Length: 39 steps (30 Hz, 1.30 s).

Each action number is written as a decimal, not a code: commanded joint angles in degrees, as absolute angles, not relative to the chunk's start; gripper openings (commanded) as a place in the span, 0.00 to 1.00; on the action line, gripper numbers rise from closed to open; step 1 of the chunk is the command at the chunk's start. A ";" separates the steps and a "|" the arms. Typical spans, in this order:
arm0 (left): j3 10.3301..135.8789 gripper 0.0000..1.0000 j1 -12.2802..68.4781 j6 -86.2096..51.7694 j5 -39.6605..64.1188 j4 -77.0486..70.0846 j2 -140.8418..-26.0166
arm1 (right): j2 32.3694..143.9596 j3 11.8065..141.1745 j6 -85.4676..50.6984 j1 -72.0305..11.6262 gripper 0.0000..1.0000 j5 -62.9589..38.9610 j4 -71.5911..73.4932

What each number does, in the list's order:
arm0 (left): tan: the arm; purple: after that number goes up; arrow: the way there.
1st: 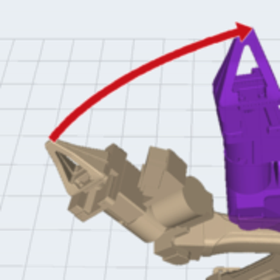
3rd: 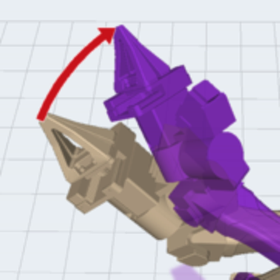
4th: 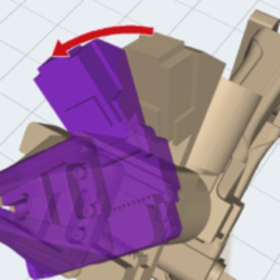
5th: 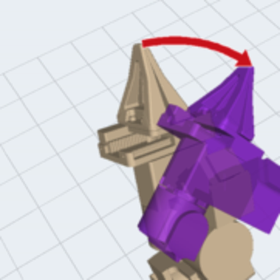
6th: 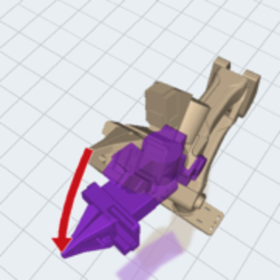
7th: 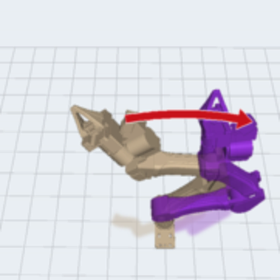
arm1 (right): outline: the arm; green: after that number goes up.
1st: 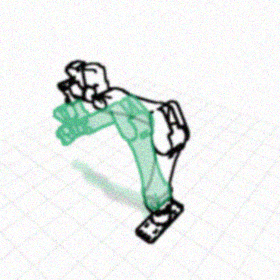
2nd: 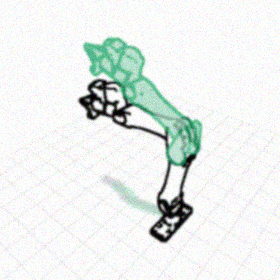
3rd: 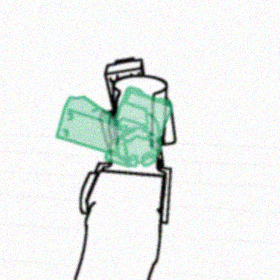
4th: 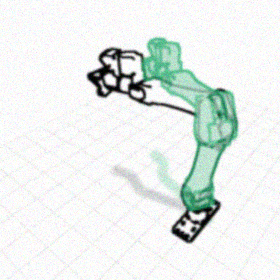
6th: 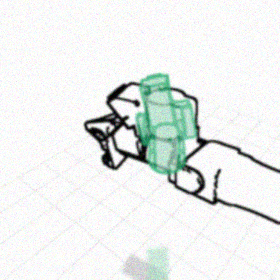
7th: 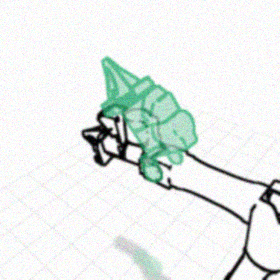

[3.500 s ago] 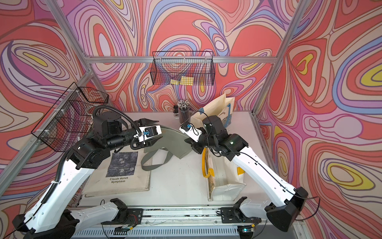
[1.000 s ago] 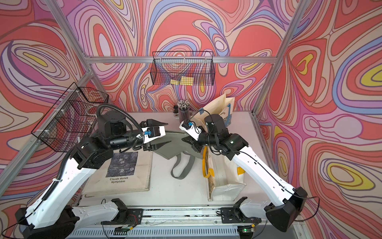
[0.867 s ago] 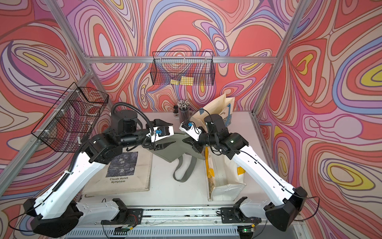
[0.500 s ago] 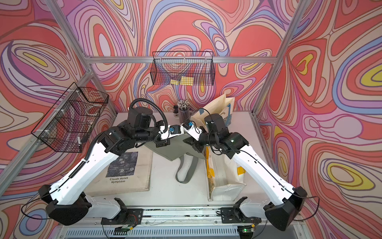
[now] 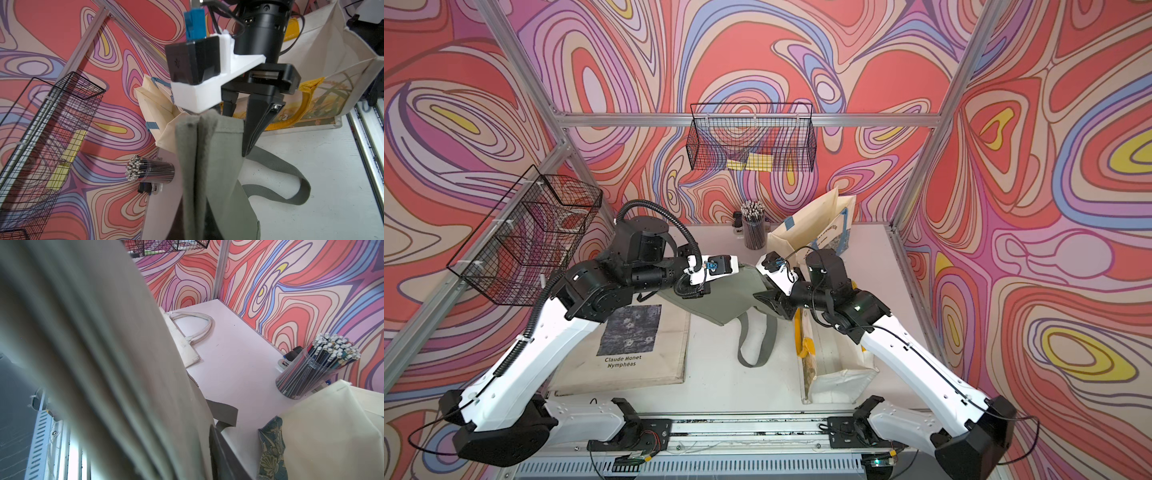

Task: Put away the canvas bag
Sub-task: Press the canvas bag.

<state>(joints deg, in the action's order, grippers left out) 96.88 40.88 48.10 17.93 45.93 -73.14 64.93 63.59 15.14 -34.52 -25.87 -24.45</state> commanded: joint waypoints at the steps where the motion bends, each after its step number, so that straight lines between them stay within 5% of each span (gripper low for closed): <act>1: 99.61 0.00 40.26 49.66 18.16 43.58 -69.78 | 66.61 62.60 14.01 -34.00 0.41 -24.21 -21.88; 5: 99.60 0.00 39.51 49.66 17.56 43.95 -68.16 | 68.94 61.94 14.35 -33.24 0.27 -25.34 -19.98; 8: 99.69 0.00 38.74 49.51 17.48 44.02 -67.25 | 70.82 61.84 15.21 -32.74 0.02 -26.72 -18.72; 9: 99.73 0.00 38.38 49.49 17.33 43.96 -67.02 | 71.71 62.38 15.80 -32.61 0.00 -27.33 -19.25; 13: 99.95 0.00 36.64 49.31 17.48 43.86 -67.11 | 74.70 64.00 17.18 -32.43 0.00 -29.51 -20.74; 15: 100.22 0.00 35.92 49.31 17.70 43.73 -67.43 | 76.13 64.66 17.27 -32.43 0.21 -31.28 -20.93; 18: 100.74 0.00 34.70 49.44 18.32 43.77 -67.88 | 79.93 67.35 18.94 -32.43 0.27 -33.55 -24.15; 21: 100.81 0.00 33.61 49.75 18.25 43.35 -67.90 | 83.57 69.62 21.25 -32.43 0.23 -32.77 -26.37; 24: 100.73 0.00 32.51 49.88 17.77 42.84 -67.93 | 87.58 71.36 22.28 -32.43 0.00 -30.98 -24.79; 35: 95.58 0.01 31.73 54.98 5.96 40.34 -66.49 | 103.28 82.35 15.19 -32.43 0.00 -27.50 -5.30; 39: 89.06 0.25 31.47 53.95 1.54 35.65 -63.21 | 108.75 86.13 10.08 -32.52 0.00 -26.83 1.00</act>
<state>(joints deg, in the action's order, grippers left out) 91.07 31.77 52.82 5.23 43.83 -67.46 105.38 84.62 15.33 -32.86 -30.59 -4.16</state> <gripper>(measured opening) 0.180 0.074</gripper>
